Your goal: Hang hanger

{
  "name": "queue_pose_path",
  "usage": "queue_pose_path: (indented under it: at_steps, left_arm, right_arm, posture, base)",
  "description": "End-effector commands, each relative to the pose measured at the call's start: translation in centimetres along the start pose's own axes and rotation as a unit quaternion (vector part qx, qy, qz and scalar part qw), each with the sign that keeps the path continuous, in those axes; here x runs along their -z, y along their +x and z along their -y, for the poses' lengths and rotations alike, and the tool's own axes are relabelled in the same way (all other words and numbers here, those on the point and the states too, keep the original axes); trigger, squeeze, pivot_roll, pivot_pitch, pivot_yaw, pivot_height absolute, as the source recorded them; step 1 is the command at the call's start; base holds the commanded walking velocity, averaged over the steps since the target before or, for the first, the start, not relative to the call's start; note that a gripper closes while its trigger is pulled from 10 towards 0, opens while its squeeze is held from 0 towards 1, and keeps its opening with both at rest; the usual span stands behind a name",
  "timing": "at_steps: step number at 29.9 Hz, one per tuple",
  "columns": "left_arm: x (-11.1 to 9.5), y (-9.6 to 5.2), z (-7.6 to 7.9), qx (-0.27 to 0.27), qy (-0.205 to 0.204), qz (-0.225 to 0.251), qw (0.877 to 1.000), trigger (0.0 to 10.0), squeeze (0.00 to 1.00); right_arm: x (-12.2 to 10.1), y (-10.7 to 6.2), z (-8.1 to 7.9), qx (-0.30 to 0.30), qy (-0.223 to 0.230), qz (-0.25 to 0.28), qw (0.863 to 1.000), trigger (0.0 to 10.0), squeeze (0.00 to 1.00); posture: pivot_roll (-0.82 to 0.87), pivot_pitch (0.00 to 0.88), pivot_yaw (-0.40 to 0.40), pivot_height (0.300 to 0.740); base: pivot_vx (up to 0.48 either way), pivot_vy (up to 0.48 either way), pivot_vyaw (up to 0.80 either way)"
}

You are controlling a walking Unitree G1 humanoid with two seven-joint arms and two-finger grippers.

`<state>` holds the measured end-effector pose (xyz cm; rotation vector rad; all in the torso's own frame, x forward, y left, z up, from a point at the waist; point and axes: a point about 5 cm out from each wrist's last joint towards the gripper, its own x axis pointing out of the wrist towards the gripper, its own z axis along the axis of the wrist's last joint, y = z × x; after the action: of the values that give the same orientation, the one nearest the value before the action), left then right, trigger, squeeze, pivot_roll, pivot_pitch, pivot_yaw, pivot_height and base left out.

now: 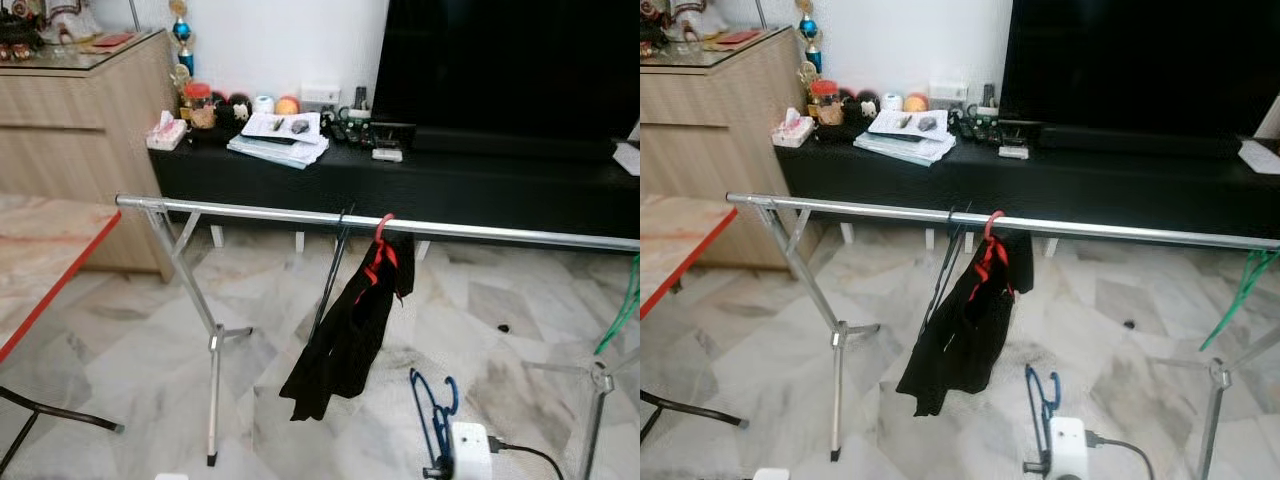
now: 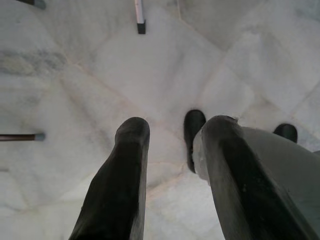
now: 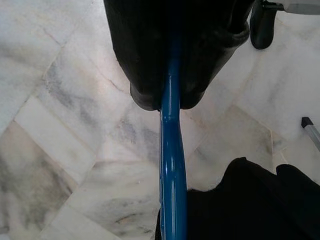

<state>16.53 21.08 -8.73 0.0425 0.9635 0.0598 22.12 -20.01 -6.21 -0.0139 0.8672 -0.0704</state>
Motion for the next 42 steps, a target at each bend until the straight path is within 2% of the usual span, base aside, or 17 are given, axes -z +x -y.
queue_pose_path:
  at_steps: [1,13,29,34,42]
  left_arm:
    - [0.5,-0.1,0.1,0.002,0.015,-0.012,1.000,10.0,0.00]
    - [0.6,-0.1,0.2,0.004,0.014,-0.012,1.000,10.0,0.00]
    - [0.8,-0.2,0.1,0.003,0.000,-0.009,1.000,10.0,0.00]
    - [1.2,-0.4,-0.8,0.000,0.003,-0.014,1.000,10.0,0.00]
    - [1.2,-0.4,-0.7,-0.001,0.002,-0.014,1.000,10.0,0.00]
  right_arm:
    - [0.2,-0.1,0.4,0.006,0.000,-0.003,1.000,10.0,0.00]
    - [0.2,-0.1,0.4,0.006,0.001,-0.003,1.000,10.0,0.00]
    - [0.1,-0.1,0.4,0.005,0.000,-0.003,1.000,10.0,0.00]
    - [0.1,-0.1,0.5,0.005,0.000,-0.003,1.000,10.0,0.00]
    - [0.2,-0.1,0.5,0.007,0.002,-0.003,1.000,10.0,0.00]
  posture:
    - [0.04,0.028,-0.002,0.740]
    - [0.03,0.030,-0.002,0.740]
    - [0.03,0.032,-0.005,0.740]
    - [0.03,0.031,-0.006,0.740]
    - [0.03,0.031,-0.006,0.740]
  base:
    - [0.000,0.000,0.00]
    - [0.000,-0.354,0.00]
    - [0.000,0.000,0.00]
    - [0.000,0.000,0.00]
    - [0.000,0.000,0.00]
